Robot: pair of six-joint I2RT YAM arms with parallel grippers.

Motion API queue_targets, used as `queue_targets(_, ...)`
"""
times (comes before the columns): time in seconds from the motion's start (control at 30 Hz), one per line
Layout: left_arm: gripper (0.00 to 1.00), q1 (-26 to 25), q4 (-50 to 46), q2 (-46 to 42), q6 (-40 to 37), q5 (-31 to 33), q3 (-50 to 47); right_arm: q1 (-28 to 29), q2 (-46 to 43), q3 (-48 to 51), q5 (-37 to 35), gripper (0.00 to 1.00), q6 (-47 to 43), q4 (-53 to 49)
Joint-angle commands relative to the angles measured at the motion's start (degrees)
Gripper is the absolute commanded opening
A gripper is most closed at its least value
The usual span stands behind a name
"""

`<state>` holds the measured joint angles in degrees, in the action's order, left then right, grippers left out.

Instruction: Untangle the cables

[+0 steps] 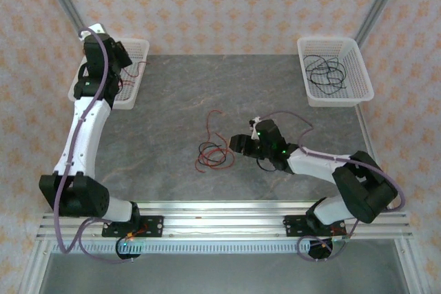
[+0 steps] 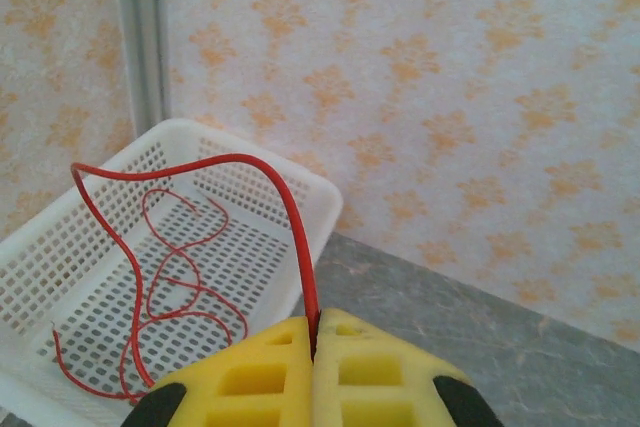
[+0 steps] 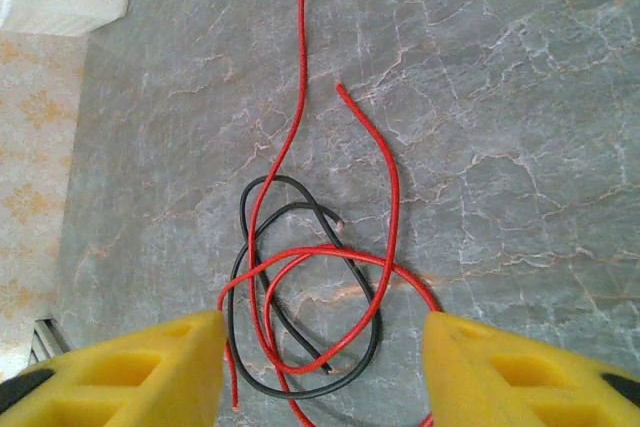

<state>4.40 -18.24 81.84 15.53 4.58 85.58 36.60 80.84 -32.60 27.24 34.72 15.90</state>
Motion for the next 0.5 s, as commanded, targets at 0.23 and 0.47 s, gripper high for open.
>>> queue_targets(0.23,0.0,9.36,14.4,6.28,2.59,-3.99,-0.97,0.31,-1.38,1.46,-1.57,0.54,0.94,1.14)
queue_targets(0.47,0.0,12.41,24.86,9.95,4.98,-4.94,-7.21,0.4,-1.78,1.18,-2.18,0.54,1.32,0.2)
